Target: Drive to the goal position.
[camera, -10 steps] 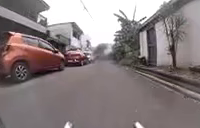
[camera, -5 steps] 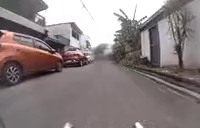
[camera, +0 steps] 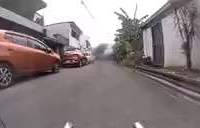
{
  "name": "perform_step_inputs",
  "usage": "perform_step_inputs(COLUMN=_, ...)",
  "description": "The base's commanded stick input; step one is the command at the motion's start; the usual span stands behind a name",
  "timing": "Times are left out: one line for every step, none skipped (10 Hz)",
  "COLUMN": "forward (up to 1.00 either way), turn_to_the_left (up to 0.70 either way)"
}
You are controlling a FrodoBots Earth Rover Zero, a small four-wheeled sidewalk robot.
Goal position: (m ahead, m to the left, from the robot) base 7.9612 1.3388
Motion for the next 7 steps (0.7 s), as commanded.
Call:
perform_step_inputs(forward=0.70, turn_to_the_left=0.00)
perform_step_inputs(forward=0.70, turn_to_the_left=0.00)
perform_step_inputs(forward=0.70, turn_to_the_left=0.00)
perform_step_inputs(forward=0.70, turn_to_the_left=0.00)
perform_step_inputs(forward=0.70, turn_to_the_left=0.00)
perform_step_inputs(forward=0.70, turn_to_the_left=0.00)
perform_step_inputs(forward=0.70, turn_to_the_left=0.00)
